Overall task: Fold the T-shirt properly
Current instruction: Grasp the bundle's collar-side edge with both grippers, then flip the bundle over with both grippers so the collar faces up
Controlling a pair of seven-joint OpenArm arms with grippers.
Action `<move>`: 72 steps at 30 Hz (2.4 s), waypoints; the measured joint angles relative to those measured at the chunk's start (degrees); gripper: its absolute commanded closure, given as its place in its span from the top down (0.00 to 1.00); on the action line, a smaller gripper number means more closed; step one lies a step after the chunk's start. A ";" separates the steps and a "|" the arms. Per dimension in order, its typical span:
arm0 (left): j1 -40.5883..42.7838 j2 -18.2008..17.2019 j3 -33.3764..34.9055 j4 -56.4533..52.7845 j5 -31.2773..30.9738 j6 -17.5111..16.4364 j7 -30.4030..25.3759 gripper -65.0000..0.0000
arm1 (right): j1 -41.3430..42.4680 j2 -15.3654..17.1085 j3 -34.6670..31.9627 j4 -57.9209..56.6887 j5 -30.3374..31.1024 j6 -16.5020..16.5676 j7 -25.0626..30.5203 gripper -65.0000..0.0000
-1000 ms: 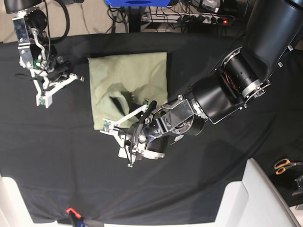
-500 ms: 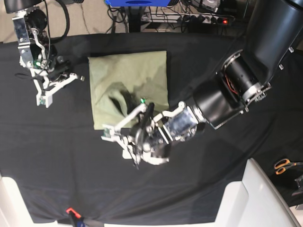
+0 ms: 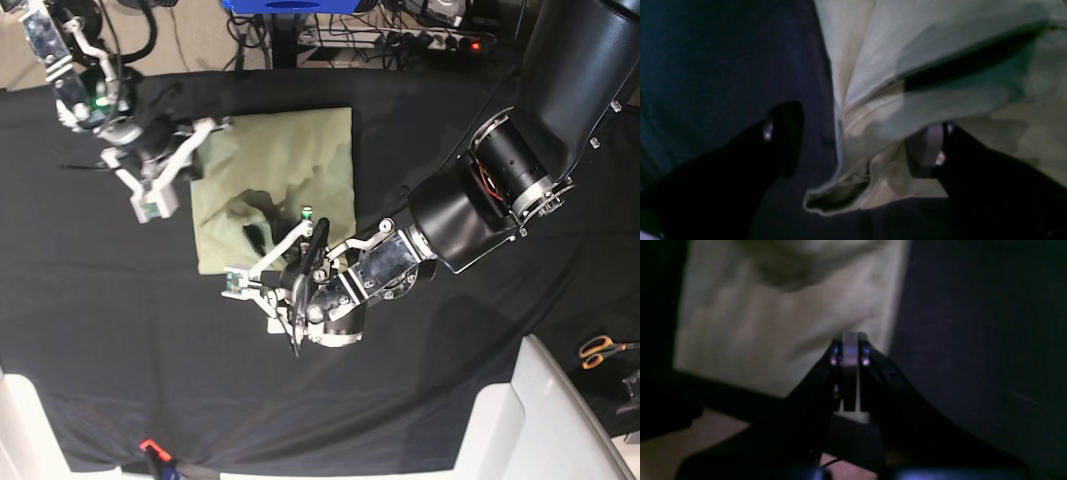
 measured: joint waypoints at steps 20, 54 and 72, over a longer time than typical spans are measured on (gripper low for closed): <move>-0.11 -0.04 -0.04 -0.02 0.15 0.74 0.15 0.70 | 18.38 -9.18 -7.63 -15.82 0.28 3.39 -7.78 0.02; 14.14 -8.98 -30.18 25.42 6.86 0.22 5.68 0.68 | 30.93 0.31 -7.74 -20.65 0.17 6.32 -3.85 0.01; 56.04 -7.76 -45.68 52.63 13.11 -0.22 5.49 0.68 | 1.75 0.35 4.02 2.40 -0.07 4.04 -8.15 0.01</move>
